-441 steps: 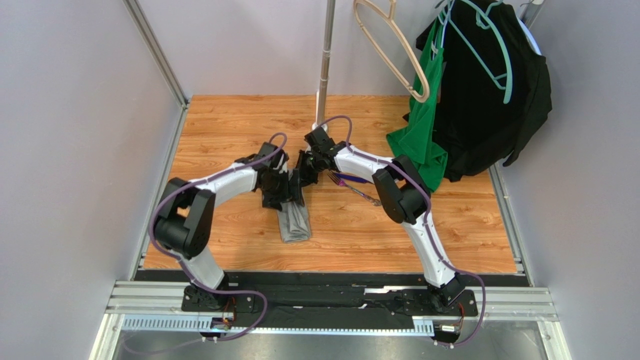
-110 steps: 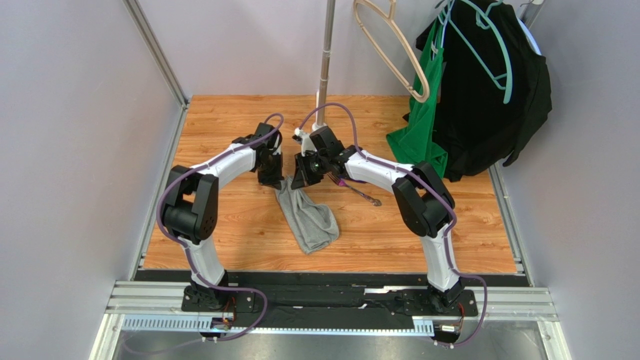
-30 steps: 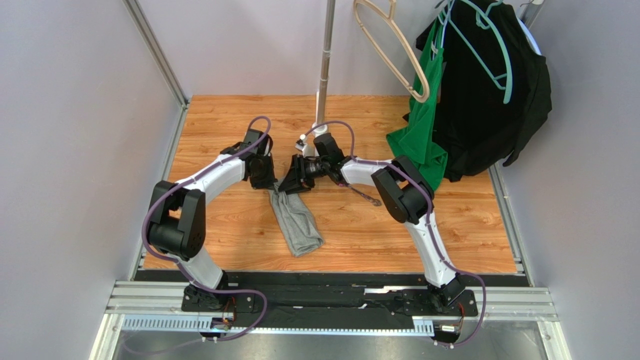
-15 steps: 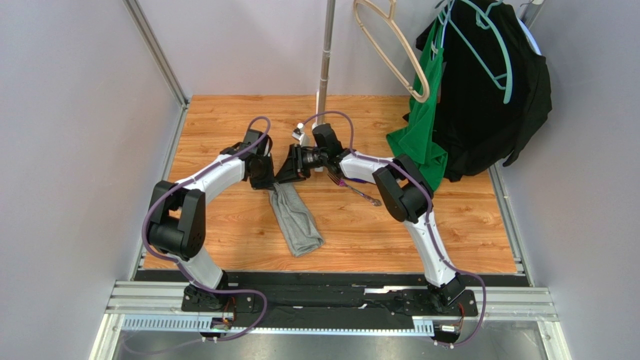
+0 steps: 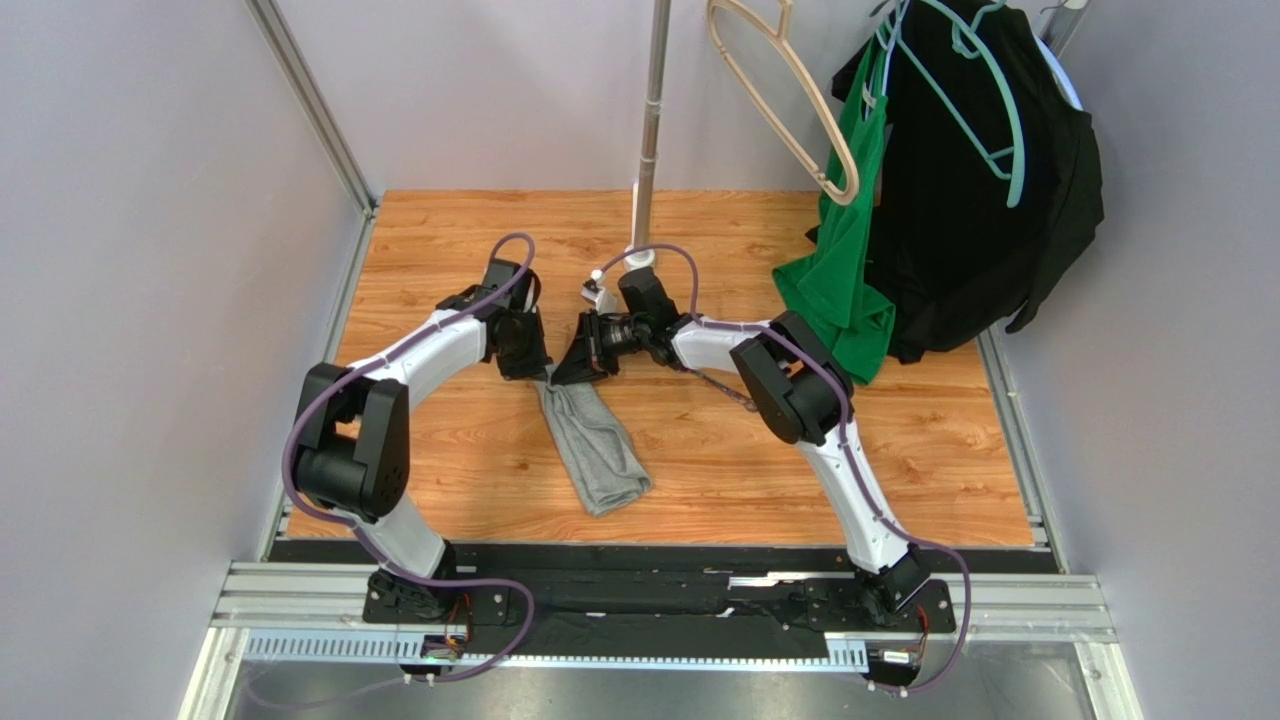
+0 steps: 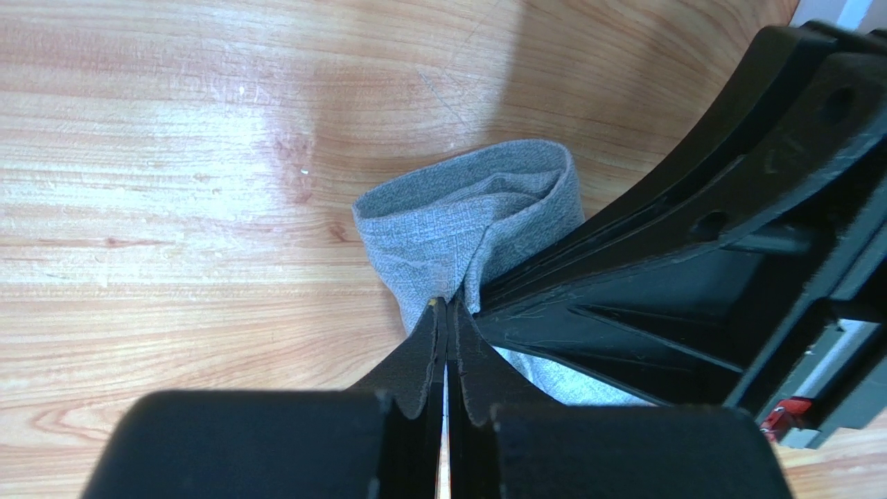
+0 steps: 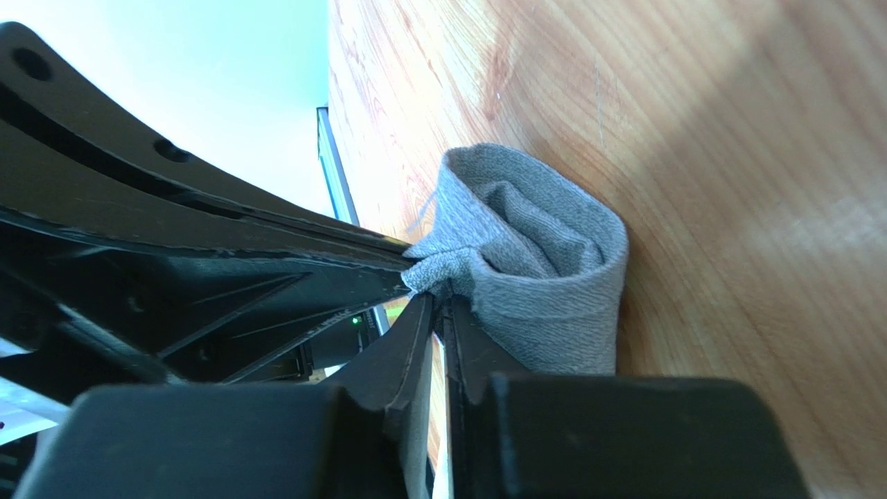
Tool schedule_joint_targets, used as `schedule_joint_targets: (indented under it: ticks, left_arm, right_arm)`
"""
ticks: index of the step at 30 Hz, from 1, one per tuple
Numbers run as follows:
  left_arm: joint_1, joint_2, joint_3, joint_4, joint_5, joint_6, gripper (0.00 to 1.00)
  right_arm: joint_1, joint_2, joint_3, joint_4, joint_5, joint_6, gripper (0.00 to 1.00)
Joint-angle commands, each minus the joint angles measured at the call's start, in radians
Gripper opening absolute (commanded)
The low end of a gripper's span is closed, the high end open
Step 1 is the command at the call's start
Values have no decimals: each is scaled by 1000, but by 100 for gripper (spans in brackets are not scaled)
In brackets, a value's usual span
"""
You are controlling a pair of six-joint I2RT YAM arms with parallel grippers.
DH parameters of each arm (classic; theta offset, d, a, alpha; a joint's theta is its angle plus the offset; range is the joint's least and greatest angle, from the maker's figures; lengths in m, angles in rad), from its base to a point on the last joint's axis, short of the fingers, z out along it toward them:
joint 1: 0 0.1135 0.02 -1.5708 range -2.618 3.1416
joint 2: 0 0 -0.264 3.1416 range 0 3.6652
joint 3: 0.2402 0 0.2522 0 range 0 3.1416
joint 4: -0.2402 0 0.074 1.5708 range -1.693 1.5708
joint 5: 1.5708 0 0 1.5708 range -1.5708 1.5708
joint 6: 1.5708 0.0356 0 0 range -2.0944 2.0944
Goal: Fold the napkin into a case and place the utensils inside
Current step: Grasp the top corner of the smaller rectangle folded napkin from the folded napkin.
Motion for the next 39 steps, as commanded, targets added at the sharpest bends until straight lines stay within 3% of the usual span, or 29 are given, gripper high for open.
schedule_joint_targets:
  ticks: [1,13,18,22,27,34,39]
  left_arm:
    - [1,-75,-17,76,24,-38,0]
    - [1,-95,-86,116,71,-61,0]
    - [2,-15,-72,33,58,-81,0]
    - [5,-24,-99,68,68,-92,0]
    - [23,-29,-77,38,42,-81,0]
    - [42,-28,-83,47,54,-70,0]
    - [43,-31,-93,55,64,-72,0]
  right_arm:
    - [19,13,-32,78,-6,58,7]
    - [27,56,8,45,55,155,0]
    - [23,71,-14,308,92,411,5]
    - [10,38,-70,342,155,457,9]
    - [-4,-18,-129,347,72,410,14]
    - [-13,-160,-127,-51,93,64,25]
    - [-16,-163,-94,-175,132,-81,24]
